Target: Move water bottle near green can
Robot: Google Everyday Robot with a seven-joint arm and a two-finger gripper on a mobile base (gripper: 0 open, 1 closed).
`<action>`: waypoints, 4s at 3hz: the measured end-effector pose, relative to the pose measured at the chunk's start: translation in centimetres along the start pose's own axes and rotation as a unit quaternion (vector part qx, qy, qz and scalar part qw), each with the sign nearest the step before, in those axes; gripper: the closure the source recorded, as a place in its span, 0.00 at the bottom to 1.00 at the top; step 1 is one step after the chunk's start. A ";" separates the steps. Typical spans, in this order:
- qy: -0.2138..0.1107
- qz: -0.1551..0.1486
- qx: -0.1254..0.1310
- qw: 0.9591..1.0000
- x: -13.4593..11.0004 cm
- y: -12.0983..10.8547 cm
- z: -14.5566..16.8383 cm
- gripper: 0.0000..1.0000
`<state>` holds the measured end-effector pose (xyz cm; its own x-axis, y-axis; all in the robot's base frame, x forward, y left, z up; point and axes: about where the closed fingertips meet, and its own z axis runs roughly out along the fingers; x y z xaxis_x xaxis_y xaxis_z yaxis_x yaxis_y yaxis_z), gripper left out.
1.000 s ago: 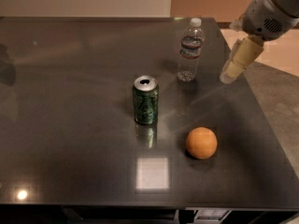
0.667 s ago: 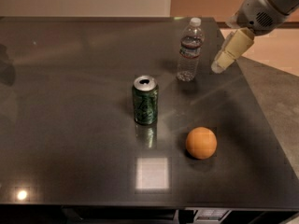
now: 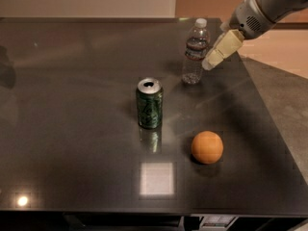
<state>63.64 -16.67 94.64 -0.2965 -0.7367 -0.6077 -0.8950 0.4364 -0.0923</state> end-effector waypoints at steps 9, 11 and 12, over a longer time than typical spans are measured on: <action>-0.108 -0.055 -0.112 0.986 -3.5 7.0 2.1 1.00; -0.110 -0.102 -0.144 0.978 -3.5 10.9 2.4 0.84; -0.110 -0.121 -0.151 0.975 -3.3 12.0 2.8 0.61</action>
Offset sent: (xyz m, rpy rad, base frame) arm 0.0376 0.0219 -0.0161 0.0785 -0.1604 0.0393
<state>54.77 -7.53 93.39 -0.0156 -0.6566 -0.7540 -0.9970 0.0676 -0.0383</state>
